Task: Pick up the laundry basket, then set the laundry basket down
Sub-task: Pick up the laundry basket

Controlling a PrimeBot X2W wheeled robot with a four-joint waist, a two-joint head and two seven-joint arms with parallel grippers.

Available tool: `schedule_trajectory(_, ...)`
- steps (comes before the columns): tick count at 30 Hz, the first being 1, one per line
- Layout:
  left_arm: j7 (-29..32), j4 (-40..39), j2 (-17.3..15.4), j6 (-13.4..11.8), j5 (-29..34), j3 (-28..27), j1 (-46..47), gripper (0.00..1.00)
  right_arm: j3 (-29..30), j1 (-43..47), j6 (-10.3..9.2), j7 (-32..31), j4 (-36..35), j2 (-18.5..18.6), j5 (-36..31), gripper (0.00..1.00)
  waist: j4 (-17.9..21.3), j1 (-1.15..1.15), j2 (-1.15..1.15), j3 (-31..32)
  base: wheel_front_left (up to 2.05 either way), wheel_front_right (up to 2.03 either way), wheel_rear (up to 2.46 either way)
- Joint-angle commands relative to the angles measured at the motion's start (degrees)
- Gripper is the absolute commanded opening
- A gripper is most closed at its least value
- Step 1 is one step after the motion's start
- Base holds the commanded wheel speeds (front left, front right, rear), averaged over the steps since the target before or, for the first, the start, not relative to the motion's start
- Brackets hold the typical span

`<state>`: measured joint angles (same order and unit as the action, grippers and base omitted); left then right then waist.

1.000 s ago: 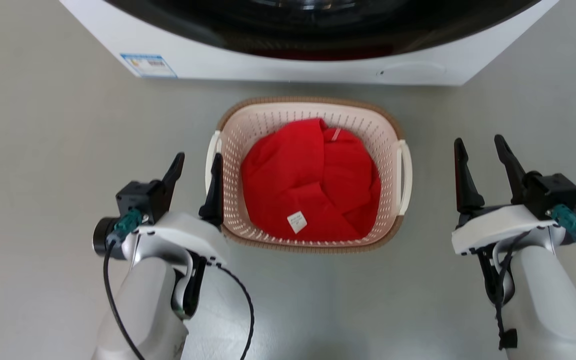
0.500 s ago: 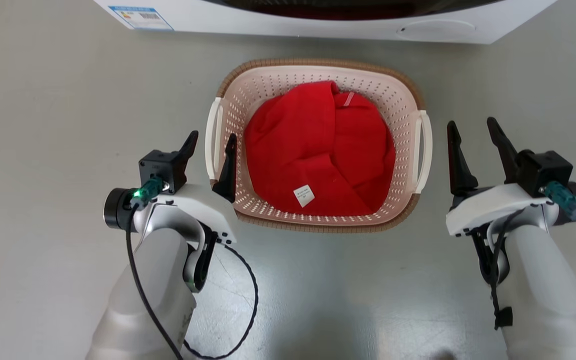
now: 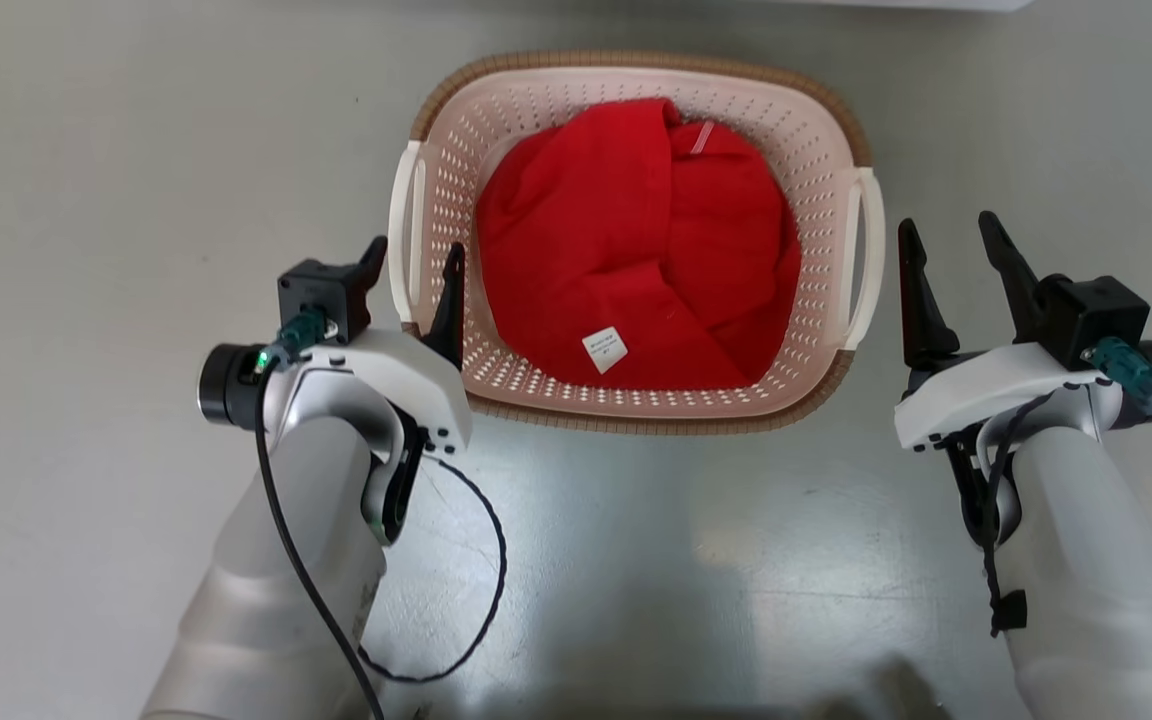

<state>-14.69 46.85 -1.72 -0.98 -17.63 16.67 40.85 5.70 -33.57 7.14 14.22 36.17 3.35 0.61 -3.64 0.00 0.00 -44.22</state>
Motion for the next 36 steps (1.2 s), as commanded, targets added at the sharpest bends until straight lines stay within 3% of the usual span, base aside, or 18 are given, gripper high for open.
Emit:
schedule_trajectory(1, -0.30, -0.01, -1.16, -0.39, -0.42, -1.42, 0.62, 1.00, -1.04, 0.23, 0.35, 0.78, -0.58, -0.47, -0.30, 1.00, -0.25, 0.00, 0.00, -0.85, 0.00, 0.00, 0.00)
schedule_trajectory(36, -0.30, 3.53, -1.16, -0.28, 4.01, -6.00, 7.37, 1.00, -4.75, -3.37, 0.35, 0.78, 0.43, -0.47, 2.02, 1.00, -0.57, 0.00, 0.00, -9.78, 0.00, 0.00, 0.00)
